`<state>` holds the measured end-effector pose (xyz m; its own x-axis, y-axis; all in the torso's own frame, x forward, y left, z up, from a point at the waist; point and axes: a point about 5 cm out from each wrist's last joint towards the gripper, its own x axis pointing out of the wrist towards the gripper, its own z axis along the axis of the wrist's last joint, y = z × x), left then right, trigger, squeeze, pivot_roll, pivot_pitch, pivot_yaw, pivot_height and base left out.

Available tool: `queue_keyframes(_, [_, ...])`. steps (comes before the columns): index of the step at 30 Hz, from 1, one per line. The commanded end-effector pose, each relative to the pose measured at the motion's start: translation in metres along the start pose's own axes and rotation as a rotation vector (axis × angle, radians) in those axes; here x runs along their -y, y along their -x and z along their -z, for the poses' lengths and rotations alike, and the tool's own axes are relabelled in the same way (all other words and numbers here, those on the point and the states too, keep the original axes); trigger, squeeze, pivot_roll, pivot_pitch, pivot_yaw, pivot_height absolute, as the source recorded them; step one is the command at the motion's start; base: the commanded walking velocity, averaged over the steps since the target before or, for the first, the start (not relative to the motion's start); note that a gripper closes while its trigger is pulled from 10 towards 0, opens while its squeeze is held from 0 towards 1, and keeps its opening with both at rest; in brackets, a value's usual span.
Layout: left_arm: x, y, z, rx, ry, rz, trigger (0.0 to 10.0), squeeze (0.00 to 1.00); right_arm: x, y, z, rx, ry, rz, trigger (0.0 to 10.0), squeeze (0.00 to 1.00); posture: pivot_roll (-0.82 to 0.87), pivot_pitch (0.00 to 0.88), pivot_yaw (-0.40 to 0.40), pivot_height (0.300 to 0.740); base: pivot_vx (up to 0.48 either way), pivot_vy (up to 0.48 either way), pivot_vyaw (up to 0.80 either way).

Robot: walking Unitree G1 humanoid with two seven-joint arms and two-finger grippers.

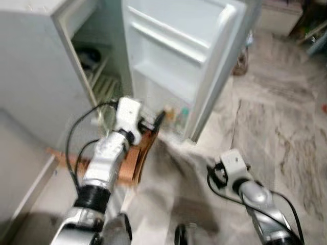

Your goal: Restocking fridge

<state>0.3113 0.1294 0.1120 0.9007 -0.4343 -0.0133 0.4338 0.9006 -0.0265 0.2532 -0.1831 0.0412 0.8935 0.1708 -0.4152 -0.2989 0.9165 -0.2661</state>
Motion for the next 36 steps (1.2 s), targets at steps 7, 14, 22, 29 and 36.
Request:
queue_keyframes(7, [-0.021,0.044,0.014,-0.048,0.026,-0.156,10.0,0.0,0.002,-0.001,-0.018,0.113,-0.021,0.048,10.0,0.0,0.0,0.126,-0.035,0.74,0.0,-0.463,-0.21])
queue_keyframes(14, [-0.028,0.063,0.018,-0.069,0.015,-0.237,10.0,0.0,0.005,-0.006,-0.028,0.152,-0.03,0.091,10.0,0.0,0.01,0.12,-0.04,0.74,0.0,-0.439,-0.63])
queue_keyframes(22, [-0.026,0.071,0.02,-0.083,0.004,-0.254,10.0,0.0,0.005,-0.011,-0.031,0.155,-0.055,0.104,10.0,0.0,0.02,0.113,-0.044,0.74,0.249,-0.358,-0.8])
queue_keyframes(29, [-0.026,0.074,0.02,-0.094,-0.01,-0.25,10.0,0.0,0.004,-0.012,-0.032,0.166,-0.063,0.112,10.0,0.0,0.03,0.112,-0.041,0.74,0.441,-0.035,-0.8])
queue_keyframes(36, [-0.026,0.073,0.018,-0.09,-0.017,-0.255,10.0,0.0,0.003,-0.012,-0.041,0.219,-0.081,0.106,10.0,0.0,0.03,0.113,-0.043,0.74,0.474,0.0,-0.69])
